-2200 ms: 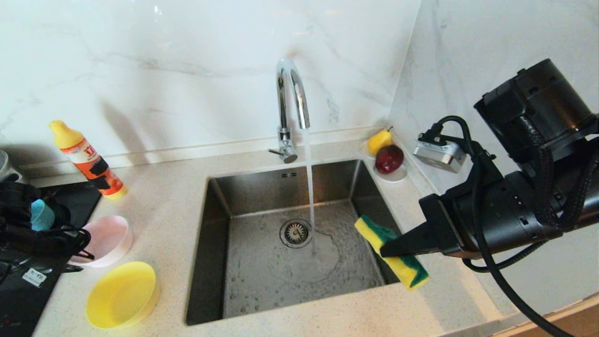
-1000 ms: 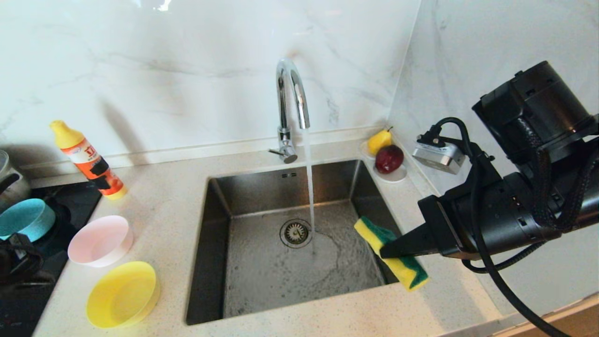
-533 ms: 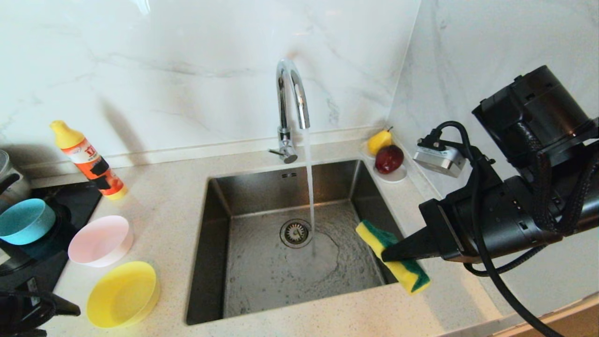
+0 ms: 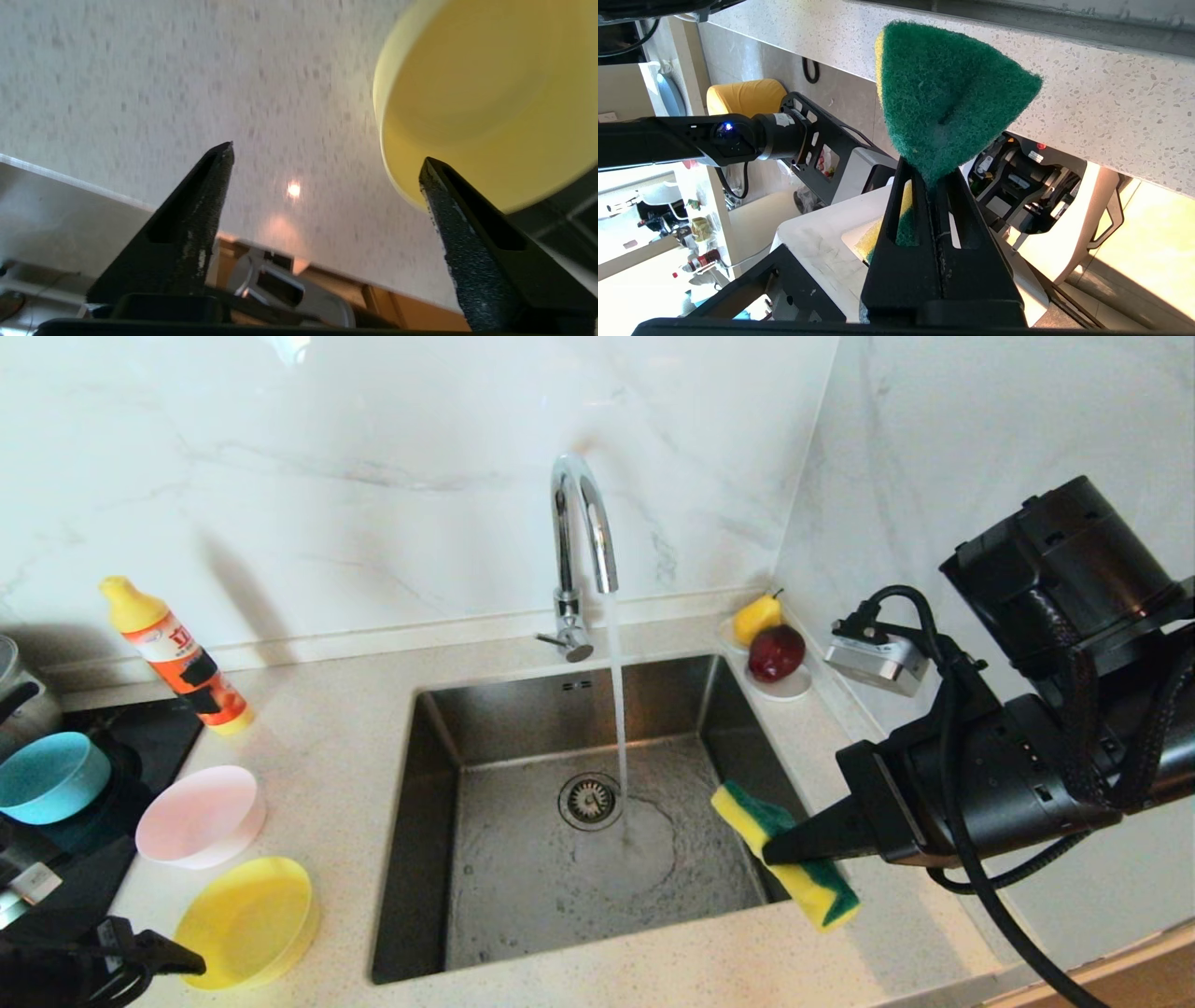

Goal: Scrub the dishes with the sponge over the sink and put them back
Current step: Wash the bowl

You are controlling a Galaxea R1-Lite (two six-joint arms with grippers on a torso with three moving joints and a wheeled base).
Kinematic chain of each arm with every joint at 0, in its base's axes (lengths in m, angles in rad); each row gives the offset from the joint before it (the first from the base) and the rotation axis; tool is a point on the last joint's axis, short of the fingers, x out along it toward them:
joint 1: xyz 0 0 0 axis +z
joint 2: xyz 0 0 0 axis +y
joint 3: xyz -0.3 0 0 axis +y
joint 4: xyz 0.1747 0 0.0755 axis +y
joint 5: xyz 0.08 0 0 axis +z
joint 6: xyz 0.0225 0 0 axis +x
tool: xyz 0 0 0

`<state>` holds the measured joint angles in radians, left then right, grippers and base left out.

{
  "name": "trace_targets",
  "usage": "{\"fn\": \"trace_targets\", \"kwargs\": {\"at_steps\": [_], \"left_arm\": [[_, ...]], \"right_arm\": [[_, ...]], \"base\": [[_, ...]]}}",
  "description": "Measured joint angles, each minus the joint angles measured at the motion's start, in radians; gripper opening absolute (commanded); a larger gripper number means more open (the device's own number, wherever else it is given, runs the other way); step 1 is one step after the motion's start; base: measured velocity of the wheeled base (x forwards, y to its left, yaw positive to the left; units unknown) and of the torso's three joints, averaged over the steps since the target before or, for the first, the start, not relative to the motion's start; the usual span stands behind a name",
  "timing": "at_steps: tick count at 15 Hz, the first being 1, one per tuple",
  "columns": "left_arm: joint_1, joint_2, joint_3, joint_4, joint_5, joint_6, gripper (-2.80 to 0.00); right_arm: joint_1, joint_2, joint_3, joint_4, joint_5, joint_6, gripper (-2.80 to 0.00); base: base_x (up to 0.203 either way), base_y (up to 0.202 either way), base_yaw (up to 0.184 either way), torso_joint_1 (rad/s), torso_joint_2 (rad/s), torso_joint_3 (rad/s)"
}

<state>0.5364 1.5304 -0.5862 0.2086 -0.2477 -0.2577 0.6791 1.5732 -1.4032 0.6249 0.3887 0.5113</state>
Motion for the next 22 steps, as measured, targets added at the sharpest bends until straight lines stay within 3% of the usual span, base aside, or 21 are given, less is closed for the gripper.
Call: {"fn": "trace_targets", "kwargs": {"at_steps": [5, 8, 13, 14, 22], "left_arm": [[0.0, 0.069, 0.046, -0.103, 0.003, -0.003, 0.0], [-0.001, 0.11, 0.105, -0.234, 0.033, -0.004, 0.0], [-0.001, 0.133, 0.11, -0.251, 0.038, -0.018, 0.0], [-0.001, 0.135, 0.11, -0.251, 0.038, -0.018, -2.8], [-0.003, 0.133, 0.095, -0.231, 0.037, -0.031, -2.8]], "right_arm": [[0.0, -0.004, 0.002, 0.001, 0.001, 0.0, -2.8], [0.0, -0.013, 0.01, 0.001, 0.001, -0.001, -2.8], [0.0, -0.017, 0.014, 0.001, 0.001, 0.0, -2.8], [0.0, -0.017, 0.014, 0.0, 0.002, 0.0, -2.8], [0.0, -0.023, 0.013, 0.001, 0.002, 0.0, -2.8]], "base": [[0.0, 0.0, 0.0, 0.0, 0.0, 0.0], [0.0, 0.0, 0.0, 0.0, 0.0, 0.0], [0.0, 0.0, 0.0, 0.0, 0.0, 0.0], [0.0, 0.0, 0.0, 0.0, 0.0, 0.0], [0.0, 0.0, 0.0, 0.0, 0.0, 0.0]]}}
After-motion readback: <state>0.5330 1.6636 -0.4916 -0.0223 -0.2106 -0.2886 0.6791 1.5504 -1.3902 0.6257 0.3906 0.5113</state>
